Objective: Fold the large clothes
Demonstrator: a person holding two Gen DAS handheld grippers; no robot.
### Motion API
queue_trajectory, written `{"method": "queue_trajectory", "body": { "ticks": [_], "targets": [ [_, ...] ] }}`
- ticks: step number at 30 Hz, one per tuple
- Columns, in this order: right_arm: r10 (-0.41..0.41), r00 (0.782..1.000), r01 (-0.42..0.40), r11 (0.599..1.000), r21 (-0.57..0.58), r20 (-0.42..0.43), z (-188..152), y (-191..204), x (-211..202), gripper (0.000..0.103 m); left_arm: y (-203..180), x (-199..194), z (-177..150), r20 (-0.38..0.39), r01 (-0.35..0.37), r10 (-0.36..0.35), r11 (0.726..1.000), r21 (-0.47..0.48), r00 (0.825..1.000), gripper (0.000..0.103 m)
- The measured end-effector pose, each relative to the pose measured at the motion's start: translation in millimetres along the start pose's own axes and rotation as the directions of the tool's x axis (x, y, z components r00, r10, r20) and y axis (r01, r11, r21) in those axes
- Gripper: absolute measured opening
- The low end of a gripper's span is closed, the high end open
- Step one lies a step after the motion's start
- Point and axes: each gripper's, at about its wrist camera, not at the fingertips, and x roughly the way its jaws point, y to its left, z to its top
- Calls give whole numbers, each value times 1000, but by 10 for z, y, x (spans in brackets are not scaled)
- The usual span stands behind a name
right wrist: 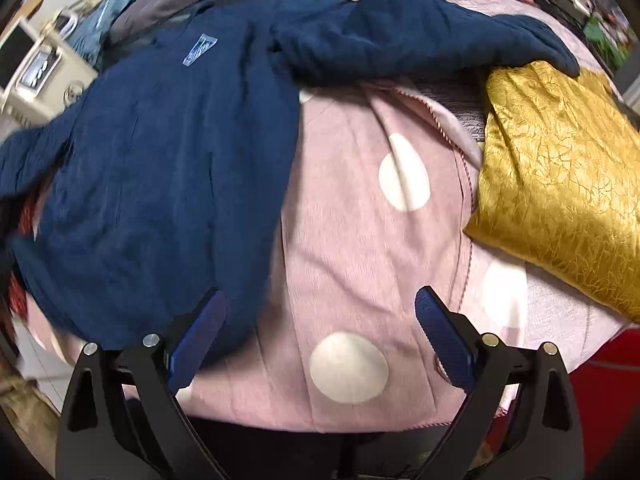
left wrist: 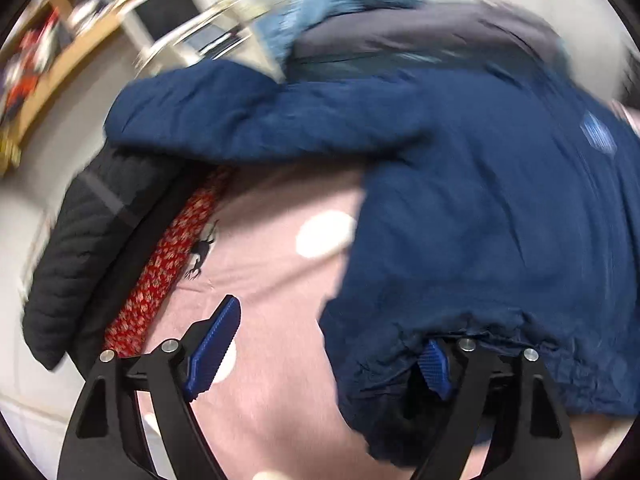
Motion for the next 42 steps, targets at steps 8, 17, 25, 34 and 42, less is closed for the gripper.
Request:
{"method": "queue_trajectory", "body": {
  "ticks": [8, 17, 25, 34, 42],
  "targets": [
    [-9, 1000, 10, 964, -265, 2, -461, 620, 147, 94, 630, 763, 304, -285, 52, -165, 929, -366, 944, 76],
    [44, 997, -7, 872, -489, 63, -584, 1669, 393, 94, 575, 802, 377, -306, 49, -160, 939, -340, 938, 76],
    [64, 991, -29, 959, -282, 115, -119, 1231, -70, 18, 552, 592, 208, -324, 128, -207, 960, -250, 923, 66],
    [-123, 984, 164, 904, -394, 129, 18, 830, -1070, 12, 153, -382, -222, -320, 263, -261, 964, -40, 911, 24],
    [-148, 983, 97, 921, -377, -109, -518, 573, -375, 20, 79, 89, -1305, -558, 173, -201, 979, -104, 805, 24]
  ]
}}
